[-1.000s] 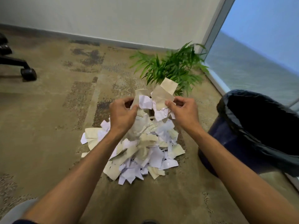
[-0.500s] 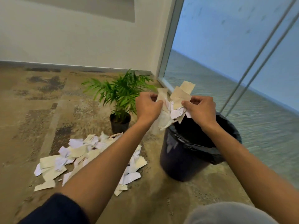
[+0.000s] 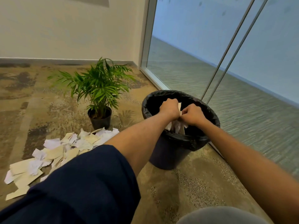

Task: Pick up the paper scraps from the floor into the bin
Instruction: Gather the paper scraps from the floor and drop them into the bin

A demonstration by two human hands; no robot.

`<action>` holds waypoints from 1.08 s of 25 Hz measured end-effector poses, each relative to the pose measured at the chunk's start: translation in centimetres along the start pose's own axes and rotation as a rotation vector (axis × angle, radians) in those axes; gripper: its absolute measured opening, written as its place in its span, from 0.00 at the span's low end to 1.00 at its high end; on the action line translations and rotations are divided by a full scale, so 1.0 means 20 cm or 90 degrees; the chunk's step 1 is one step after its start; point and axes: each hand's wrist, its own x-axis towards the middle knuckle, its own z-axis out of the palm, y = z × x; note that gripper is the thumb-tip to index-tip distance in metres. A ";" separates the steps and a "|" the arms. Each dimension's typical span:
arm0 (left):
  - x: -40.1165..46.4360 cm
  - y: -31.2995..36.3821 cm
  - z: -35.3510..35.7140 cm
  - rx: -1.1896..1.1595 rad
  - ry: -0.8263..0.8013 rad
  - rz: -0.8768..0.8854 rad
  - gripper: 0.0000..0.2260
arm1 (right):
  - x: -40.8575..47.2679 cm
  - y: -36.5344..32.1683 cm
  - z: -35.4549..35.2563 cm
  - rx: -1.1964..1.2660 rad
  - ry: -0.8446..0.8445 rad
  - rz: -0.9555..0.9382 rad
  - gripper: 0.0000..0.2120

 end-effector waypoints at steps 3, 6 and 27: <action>0.00 -0.01 0.08 0.055 -0.110 -0.008 0.08 | 0.00 0.02 0.06 -0.062 -0.104 0.017 0.12; 0.00 0.02 0.10 0.087 -0.173 -0.012 0.05 | -0.02 0.02 0.09 -0.117 -0.172 0.022 0.13; -0.97 -1.52 -0.15 -0.076 0.351 -0.112 0.09 | -0.26 -0.87 0.75 -0.085 0.151 -0.572 0.10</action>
